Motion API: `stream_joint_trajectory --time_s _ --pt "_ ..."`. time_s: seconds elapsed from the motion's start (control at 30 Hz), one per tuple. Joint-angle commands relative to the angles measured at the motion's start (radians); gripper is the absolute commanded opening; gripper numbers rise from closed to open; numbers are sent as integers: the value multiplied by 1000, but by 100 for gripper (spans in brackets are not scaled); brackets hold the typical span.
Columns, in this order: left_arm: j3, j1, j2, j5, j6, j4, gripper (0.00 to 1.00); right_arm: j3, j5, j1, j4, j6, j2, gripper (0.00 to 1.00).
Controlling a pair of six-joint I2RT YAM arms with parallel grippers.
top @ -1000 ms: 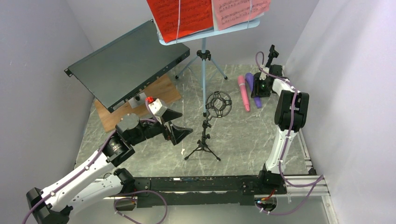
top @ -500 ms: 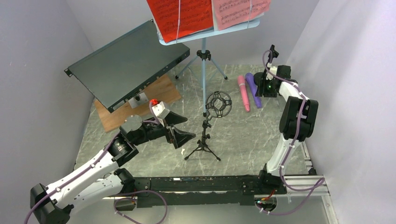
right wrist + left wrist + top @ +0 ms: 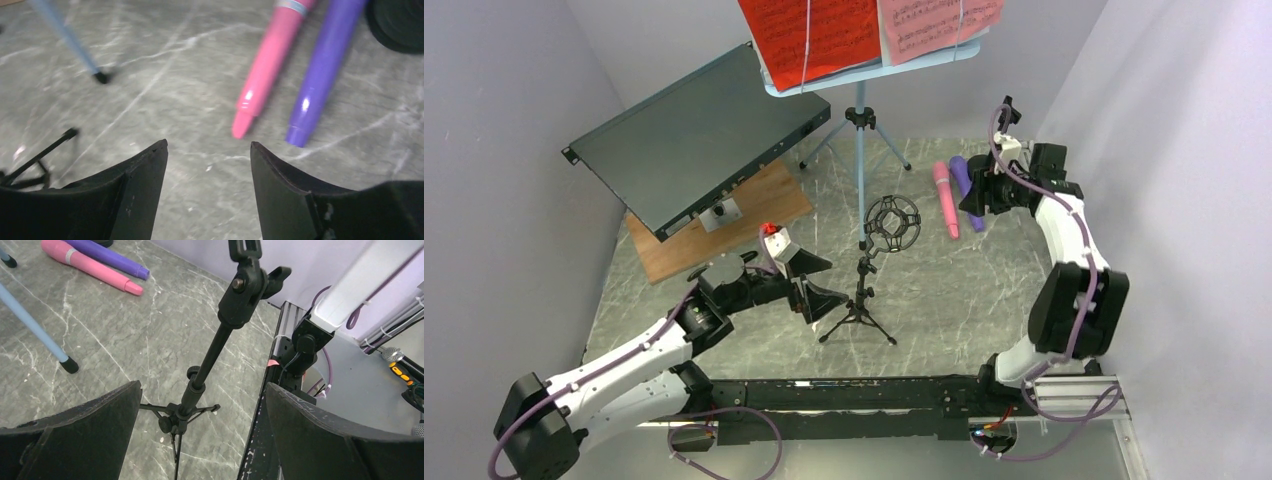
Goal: Pack up the instrument practice props
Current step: Place the microphone at the center of the board, then pick up the microphone stand at the center of the board.
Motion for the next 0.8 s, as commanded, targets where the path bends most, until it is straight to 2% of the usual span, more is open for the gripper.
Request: stream_joint_trajectory --time_s 0.0,0.17,0.3,0.4,0.5,0.77 --pt "-27 0 33 22 10 159 99 -94 -284 -2 -56 -129 -189 67" --pt "-63 -5 69 23 -5 281 99 -237 -569 -1 -48 -198 -344 85" --pt "-67 -26 104 13 0 313 99 -353 -721 -1 -4 -253 -464 99" --pt "-64 -57 133 -16 24 321 99 -428 -808 -1 23 -283 -510 100" --pt "-53 -99 160 -71 62 310 99 -477 -860 -2 76 -225 -511 100" --pt "-43 -185 233 -221 156 335 95 -485 -852 -1 70 -242 -498 100"
